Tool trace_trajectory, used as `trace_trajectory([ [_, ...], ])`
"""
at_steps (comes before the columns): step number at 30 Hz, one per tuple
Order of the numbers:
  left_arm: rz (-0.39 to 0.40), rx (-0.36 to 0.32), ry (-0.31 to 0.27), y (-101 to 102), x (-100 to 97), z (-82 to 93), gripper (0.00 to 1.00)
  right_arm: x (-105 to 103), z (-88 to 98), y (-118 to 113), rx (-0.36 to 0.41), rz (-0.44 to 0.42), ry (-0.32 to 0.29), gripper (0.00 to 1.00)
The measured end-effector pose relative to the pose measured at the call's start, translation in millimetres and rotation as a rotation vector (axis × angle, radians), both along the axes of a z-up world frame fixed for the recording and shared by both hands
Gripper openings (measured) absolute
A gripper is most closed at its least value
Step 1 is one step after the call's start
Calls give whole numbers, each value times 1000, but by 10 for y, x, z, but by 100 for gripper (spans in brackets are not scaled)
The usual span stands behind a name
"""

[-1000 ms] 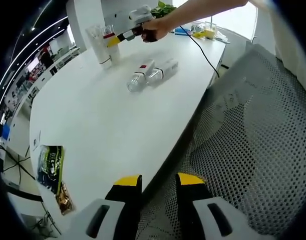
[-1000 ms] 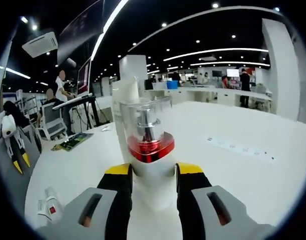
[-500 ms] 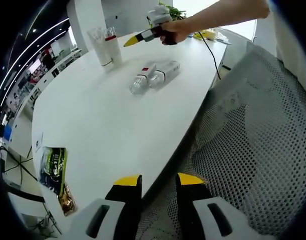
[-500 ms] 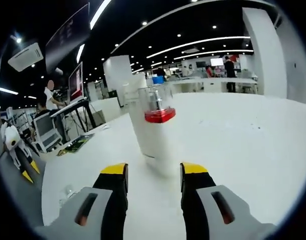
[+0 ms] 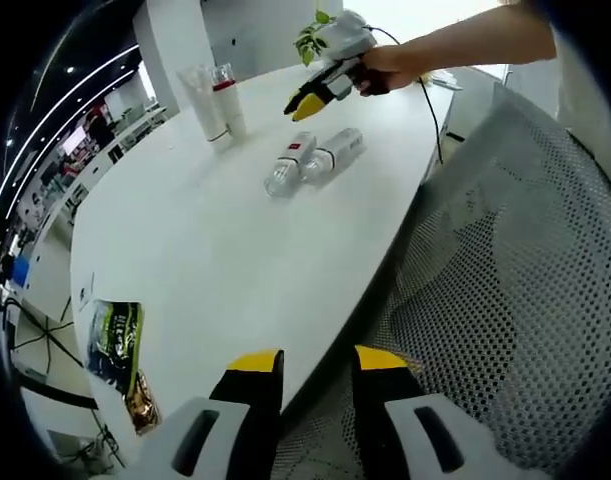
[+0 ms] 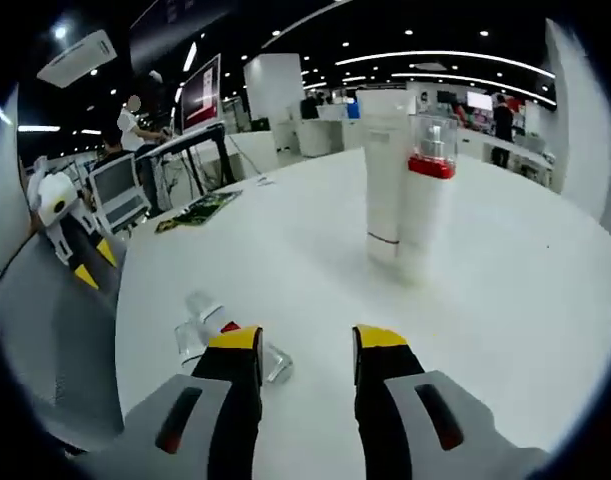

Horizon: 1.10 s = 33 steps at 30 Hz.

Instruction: Arrange the skincare products in the storage area until every visible bottle or jar stands upright without overlapping.

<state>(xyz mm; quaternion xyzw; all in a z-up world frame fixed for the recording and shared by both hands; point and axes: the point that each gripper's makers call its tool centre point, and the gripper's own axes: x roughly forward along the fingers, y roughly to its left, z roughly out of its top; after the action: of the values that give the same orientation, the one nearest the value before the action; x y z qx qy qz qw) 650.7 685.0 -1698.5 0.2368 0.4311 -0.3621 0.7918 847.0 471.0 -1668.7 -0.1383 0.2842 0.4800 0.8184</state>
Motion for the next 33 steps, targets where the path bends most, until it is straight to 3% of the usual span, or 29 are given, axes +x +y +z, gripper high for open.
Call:
trace_trajectory([
  [6, 8, 0, -14, 13, 22, 17, 28, -62, -37, 116, -116, 153, -7, 33],
  [10, 12, 1, -24, 19, 35, 30, 28, -143, -212, 95, -337, 293, -16, 32],
  [14, 17, 2, -29, 29, 46, 38, 28, -243, -290, 184, -425, 423, -27, 32],
  [24, 18, -6, -39, 26, 61, 56, 28, -259, -429, 397, -448, 500, 2, 28],
  [28, 21, -9, -35, 24, 58, 54, 28, -265, -549, 360, -481, 524, 21, 25],
  [33, 26, -26, -44, 2, 70, 74, 28, -247, -570, 369, -464, 508, 42, 22],
])
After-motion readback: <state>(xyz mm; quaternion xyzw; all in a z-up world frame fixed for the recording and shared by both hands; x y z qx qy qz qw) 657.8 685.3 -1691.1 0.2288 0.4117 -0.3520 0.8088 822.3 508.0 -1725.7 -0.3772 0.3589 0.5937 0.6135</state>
